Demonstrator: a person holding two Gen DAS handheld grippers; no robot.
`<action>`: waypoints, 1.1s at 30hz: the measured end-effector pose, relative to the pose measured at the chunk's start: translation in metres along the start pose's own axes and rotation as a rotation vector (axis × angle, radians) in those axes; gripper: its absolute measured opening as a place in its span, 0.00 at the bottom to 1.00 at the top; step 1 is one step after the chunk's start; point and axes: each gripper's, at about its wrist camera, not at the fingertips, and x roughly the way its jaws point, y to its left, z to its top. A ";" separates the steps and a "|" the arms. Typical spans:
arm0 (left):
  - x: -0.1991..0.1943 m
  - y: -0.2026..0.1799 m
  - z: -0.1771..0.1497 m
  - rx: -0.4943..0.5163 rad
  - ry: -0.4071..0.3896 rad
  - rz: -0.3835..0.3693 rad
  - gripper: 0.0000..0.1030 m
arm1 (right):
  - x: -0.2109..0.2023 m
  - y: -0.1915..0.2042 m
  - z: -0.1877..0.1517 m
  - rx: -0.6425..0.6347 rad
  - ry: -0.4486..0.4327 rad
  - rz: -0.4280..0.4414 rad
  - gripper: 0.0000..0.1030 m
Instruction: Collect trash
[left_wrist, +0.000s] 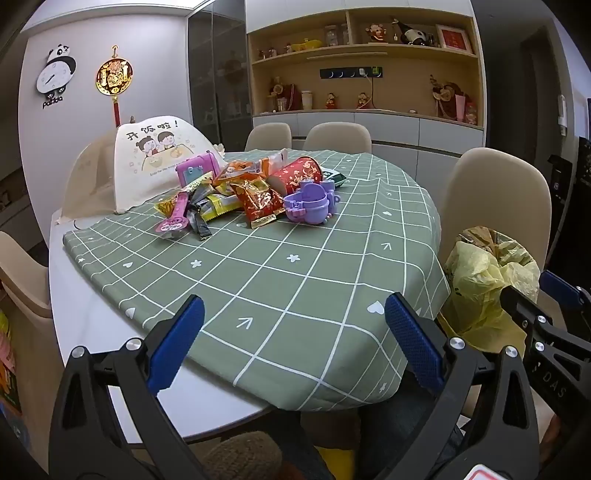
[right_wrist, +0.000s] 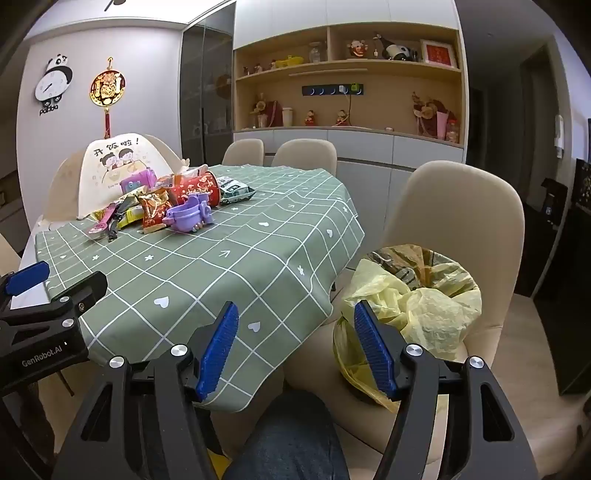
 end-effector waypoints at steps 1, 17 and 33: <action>0.000 0.000 0.000 0.001 0.001 0.001 0.91 | 0.000 0.000 0.000 0.002 -0.001 -0.001 0.60; 0.000 0.008 -0.001 0.000 -0.001 -0.002 0.91 | 0.000 -0.002 0.000 0.006 -0.008 0.001 0.60; 0.002 0.008 -0.002 -0.003 -0.001 0.003 0.91 | -0.006 -0.003 0.001 0.009 -0.012 0.001 0.60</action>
